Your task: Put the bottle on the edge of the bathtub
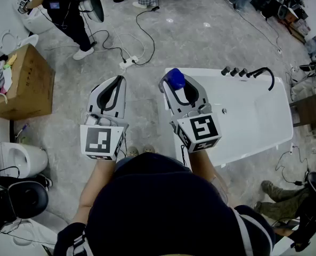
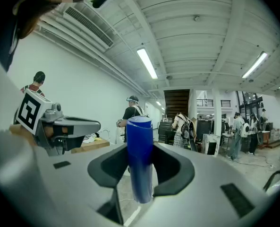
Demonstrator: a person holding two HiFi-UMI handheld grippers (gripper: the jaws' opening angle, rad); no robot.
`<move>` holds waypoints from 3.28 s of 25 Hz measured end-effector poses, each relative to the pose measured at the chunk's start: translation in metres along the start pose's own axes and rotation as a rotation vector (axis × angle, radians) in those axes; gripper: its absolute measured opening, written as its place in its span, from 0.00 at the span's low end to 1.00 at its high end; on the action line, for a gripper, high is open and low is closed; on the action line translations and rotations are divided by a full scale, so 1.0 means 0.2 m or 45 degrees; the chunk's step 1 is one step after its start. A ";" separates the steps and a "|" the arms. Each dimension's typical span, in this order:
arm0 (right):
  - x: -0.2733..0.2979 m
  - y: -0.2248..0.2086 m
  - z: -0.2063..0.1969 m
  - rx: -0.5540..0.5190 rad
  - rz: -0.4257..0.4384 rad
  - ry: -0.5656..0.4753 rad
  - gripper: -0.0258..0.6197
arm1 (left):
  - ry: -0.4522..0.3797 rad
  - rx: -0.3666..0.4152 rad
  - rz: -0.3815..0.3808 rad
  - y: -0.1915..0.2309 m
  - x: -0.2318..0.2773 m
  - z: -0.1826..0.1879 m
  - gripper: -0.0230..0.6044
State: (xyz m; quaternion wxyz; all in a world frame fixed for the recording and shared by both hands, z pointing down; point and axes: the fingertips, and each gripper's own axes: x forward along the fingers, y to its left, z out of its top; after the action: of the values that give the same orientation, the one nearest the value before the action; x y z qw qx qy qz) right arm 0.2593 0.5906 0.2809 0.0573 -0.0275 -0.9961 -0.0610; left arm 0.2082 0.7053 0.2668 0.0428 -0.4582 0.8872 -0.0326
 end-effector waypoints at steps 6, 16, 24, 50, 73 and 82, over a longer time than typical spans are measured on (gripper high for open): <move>0.04 -0.07 -0.03 0.029 0.016 0.014 0.30 | -0.002 0.001 0.000 -0.01 0.08 -0.01 0.09; 0.16 -0.21 -0.05 0.017 0.027 0.017 0.30 | 0.014 -0.007 0.027 0.00 0.22 -0.07 0.09; 0.47 -0.37 -0.16 0.045 0.018 0.005 0.30 | 0.026 -0.030 0.025 0.19 0.49 -0.18 0.09; 1.69 -0.99 -0.14 0.093 -0.206 0.056 0.30 | 0.004 -0.100 -0.288 0.96 1.80 -0.38 0.09; 2.17 -1.94 -0.14 0.089 -0.445 0.041 0.30 | -0.050 -0.099 -0.612 0.82 3.02 -0.34 0.09; 2.09 -2.50 -0.22 0.132 -0.660 0.059 0.29 | -0.073 -0.105 -0.858 0.42 3.57 -0.29 0.09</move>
State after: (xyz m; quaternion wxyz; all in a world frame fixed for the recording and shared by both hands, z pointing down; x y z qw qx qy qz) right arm -0.1812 0.1106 0.3134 0.0638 0.2330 -0.9701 -0.0230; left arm -0.2780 0.1727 0.2839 0.0362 -0.7276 0.6850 0.0040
